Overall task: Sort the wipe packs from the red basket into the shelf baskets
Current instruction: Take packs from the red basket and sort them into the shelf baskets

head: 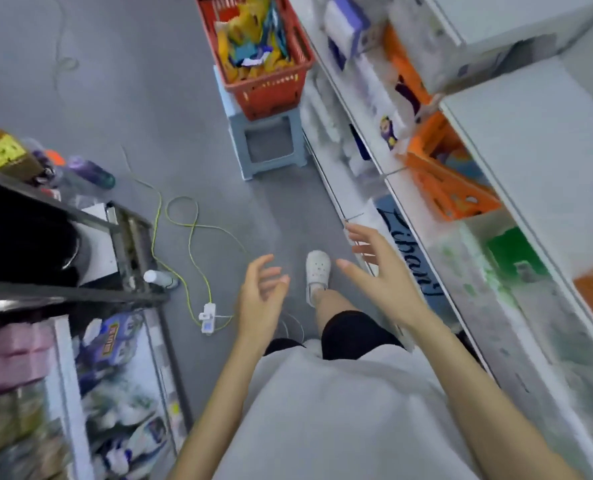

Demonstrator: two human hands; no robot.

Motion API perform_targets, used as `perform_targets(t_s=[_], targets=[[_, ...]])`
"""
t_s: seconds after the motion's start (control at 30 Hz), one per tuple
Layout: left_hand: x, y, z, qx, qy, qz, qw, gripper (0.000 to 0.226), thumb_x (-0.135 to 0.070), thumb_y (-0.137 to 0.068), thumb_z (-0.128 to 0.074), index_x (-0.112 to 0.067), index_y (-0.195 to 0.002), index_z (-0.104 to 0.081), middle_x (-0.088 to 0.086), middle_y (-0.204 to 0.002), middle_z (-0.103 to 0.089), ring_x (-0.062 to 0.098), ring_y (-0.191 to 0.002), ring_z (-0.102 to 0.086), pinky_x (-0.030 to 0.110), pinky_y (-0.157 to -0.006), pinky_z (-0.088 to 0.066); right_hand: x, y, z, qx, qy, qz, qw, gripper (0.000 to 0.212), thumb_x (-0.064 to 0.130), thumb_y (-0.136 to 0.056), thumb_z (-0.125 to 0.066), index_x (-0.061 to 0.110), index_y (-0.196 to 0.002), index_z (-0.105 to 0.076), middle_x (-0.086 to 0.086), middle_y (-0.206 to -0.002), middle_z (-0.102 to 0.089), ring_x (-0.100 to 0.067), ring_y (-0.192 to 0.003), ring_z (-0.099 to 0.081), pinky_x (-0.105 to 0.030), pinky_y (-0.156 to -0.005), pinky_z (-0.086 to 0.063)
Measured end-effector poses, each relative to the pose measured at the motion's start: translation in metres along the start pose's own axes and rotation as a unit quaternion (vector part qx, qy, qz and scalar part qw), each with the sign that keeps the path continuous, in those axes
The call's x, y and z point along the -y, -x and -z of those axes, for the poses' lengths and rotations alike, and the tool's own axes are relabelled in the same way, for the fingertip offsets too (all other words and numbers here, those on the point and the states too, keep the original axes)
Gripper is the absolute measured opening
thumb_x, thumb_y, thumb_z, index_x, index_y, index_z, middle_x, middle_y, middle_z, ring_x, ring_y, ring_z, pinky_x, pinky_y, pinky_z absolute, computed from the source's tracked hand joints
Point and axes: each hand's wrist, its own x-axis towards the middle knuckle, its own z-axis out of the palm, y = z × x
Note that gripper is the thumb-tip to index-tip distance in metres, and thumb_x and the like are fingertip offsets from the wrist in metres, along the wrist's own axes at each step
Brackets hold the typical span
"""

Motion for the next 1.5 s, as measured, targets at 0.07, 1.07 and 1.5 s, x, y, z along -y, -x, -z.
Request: perform_targets(t_s=[0.07,1.07,1.5], targets=[[-0.001,-0.028,0.009,-0.024,0.01,0.025,0.999,0.035,-0.007,-0.09,-0.06,-0.016,-0.123,-0.053,0.005,-0.11,-0.064,-0.015,-0.078,-0.058,0.004,-0.073,-0.043,0.009,-0.042,-0.006,0.019,0.002,0.002,1.0,0.046,0.026,-0.09,-0.063,0.039,-0.13,-0.045,0.011,-0.129,-0.05,0.014,-0.111,-0.046,0.0,-0.089,-0.034],[-0.159,-0.646,0.047,-0.004,-0.102,0.069,0.992,0.033,-0.023,-0.092,-0.059,-0.024,-0.124,-0.052,-0.007,-0.118,-0.06,0.001,-0.105,-0.057,0.006,-0.087,-0.042,0.065,-0.694,-0.046,-0.031,-0.032,-0.175,0.984,0.051,0.012,-0.086,-0.067,0.025,-0.131,-0.046,-0.001,-0.129,-0.052,-0.009,-0.102,-0.06,-0.008,-0.071,-0.046],[-0.096,-0.828,-0.066,0.011,-0.025,0.24,0.97,0.036,-0.035,-0.09,-0.062,-0.01,-0.115,-0.061,0.002,-0.101,-0.071,0.018,-0.092,-0.067,0.029,-0.082,-0.052,-0.033,-0.821,-0.08,-0.158,-0.025,-0.321,0.933,0.049,0.036,-0.084,-0.069,0.023,-0.126,-0.047,0.004,-0.121,-0.052,-0.009,-0.104,-0.054,-0.021,-0.08,-0.043]])
